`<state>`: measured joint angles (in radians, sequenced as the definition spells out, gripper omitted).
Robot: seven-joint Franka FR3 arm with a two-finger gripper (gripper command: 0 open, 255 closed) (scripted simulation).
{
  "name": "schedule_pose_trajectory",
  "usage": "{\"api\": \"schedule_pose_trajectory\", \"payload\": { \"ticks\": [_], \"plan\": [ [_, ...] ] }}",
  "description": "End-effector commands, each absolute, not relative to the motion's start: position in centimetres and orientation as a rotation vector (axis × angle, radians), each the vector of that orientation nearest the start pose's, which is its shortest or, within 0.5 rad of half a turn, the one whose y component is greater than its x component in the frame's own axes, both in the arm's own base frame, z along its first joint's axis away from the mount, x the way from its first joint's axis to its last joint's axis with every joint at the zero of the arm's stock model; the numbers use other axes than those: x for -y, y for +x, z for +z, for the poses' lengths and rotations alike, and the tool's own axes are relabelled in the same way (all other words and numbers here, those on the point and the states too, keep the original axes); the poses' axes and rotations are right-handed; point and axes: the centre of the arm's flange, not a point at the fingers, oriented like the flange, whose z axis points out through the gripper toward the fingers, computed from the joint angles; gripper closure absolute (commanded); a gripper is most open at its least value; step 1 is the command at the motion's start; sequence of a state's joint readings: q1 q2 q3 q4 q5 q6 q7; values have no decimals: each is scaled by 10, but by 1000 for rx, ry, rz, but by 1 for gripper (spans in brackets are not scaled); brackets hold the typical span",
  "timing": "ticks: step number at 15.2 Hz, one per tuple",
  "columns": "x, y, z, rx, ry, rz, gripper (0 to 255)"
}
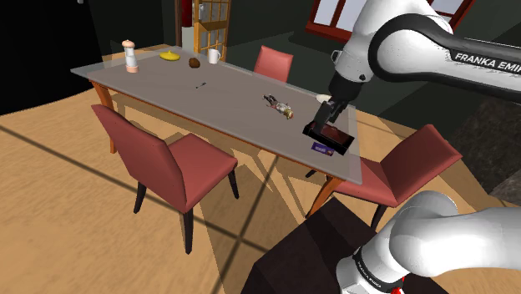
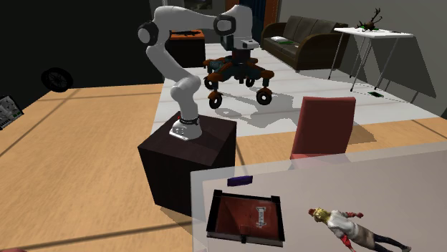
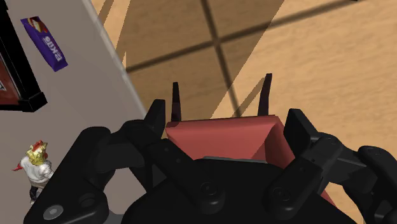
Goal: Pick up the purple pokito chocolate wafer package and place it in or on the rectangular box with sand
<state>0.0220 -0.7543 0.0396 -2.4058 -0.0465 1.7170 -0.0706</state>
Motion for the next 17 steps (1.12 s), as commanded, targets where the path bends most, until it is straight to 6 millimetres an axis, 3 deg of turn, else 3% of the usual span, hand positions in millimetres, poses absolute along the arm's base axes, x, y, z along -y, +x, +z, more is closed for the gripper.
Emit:
{"api": "schedule_pose_trajectory", "payload": {
  "ticks": [1, 17],
  "plan": [
    [-19, 328, 570, 205, -3207, -104, 0],
    [161, 360, 456, 471, -3148, -82, 0]
  ]
}}
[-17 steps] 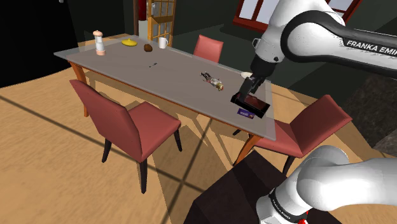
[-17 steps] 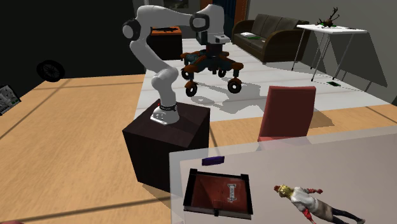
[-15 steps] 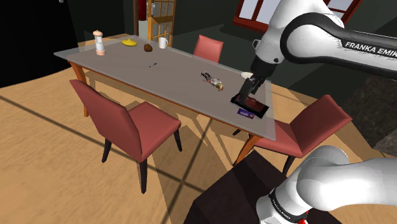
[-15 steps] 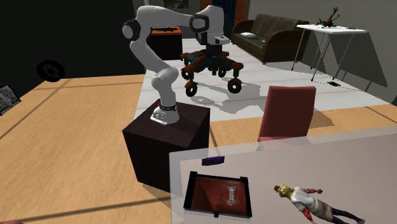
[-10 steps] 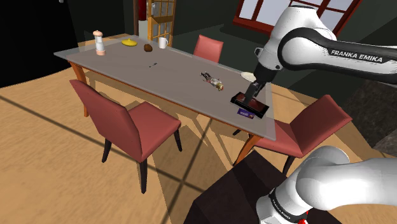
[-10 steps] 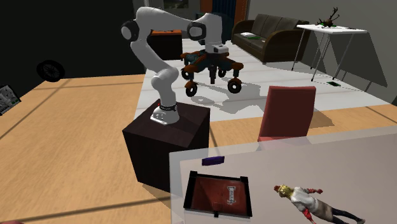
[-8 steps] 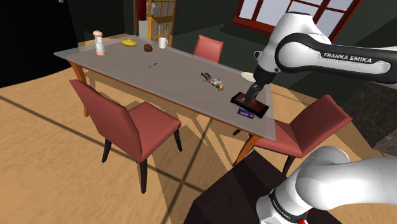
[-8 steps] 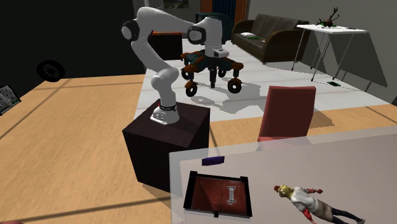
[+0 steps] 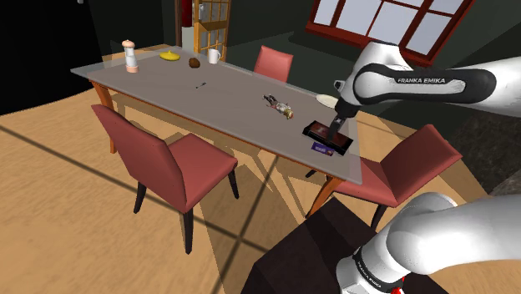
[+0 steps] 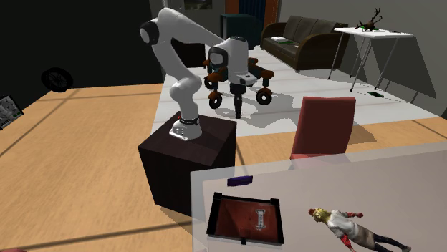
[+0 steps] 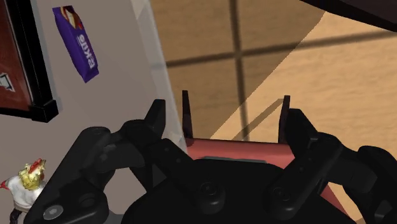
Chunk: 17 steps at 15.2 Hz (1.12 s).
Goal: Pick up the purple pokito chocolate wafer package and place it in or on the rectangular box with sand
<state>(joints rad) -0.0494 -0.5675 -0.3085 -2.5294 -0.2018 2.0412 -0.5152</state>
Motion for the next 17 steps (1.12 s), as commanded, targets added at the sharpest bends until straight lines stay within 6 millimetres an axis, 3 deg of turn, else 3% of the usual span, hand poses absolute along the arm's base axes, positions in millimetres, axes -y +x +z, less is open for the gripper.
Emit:
{"api": "schedule_pose_trajectory", "payload": {
  "ticks": [1, 17],
  "plan": [
    [172, 363, 448, 488, -3143, -80, 0],
    [340, 425, 329, 744, -3061, -58, 0]
  ]
}}
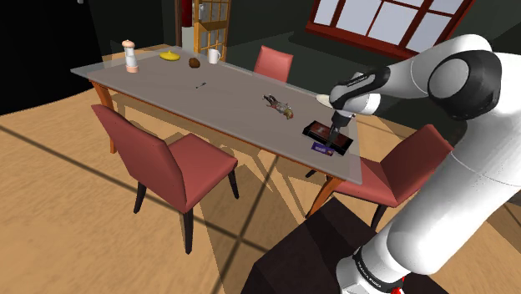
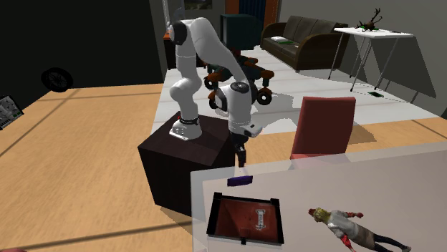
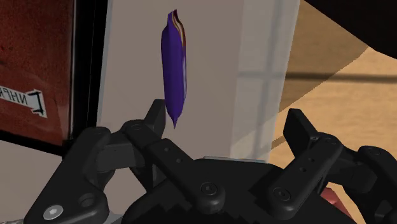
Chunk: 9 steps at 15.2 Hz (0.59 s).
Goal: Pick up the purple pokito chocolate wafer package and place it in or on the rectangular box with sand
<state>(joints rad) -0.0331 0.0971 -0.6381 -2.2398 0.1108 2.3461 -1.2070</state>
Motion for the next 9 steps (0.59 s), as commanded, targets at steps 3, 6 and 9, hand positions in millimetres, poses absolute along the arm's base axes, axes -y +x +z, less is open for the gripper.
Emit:
{"api": "schedule_pose_trajectory", "payload": {
  "ticks": [3, 6, 9],
  "plan": [
    [370, 440, 305, 791, -3043, -54, 0],
    [377, 443, 290, 802, -3039, -53, 0],
    [376, 444, 274, 802, -3039, -53, 0]
  ]
}}
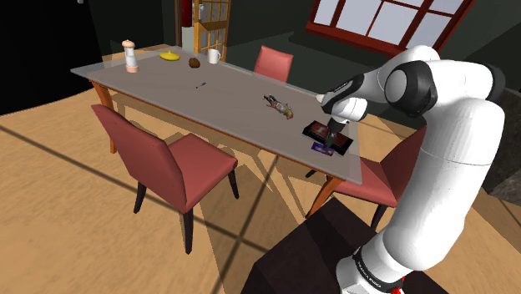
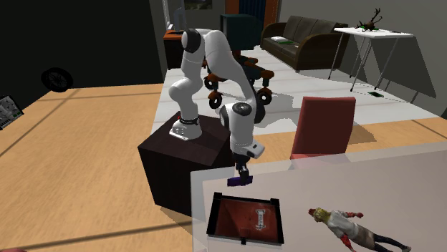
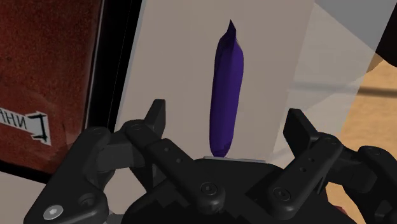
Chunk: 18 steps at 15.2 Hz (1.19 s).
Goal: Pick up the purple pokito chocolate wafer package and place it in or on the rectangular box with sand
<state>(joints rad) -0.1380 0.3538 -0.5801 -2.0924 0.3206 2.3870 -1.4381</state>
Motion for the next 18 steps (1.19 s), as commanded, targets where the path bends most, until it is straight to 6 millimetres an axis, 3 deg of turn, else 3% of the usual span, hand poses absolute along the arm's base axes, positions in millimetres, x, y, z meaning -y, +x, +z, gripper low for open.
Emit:
{"api": "schedule_pose_trajectory", "payload": {
  "ticks": [1, 3, 10, 11, 18],
  "plan": [
    [376, 444, 269, 802, -3039, -53, 0],
    [376, 444, 260, 802, -3039, -53, 0],
    [376, 444, 260, 802, -3039, -53, 0],
    [376, 444, 260, 802, -3039, -53, 255],
    [376, 444, 261, 802, -3039, -53, 255]
  ]
}}
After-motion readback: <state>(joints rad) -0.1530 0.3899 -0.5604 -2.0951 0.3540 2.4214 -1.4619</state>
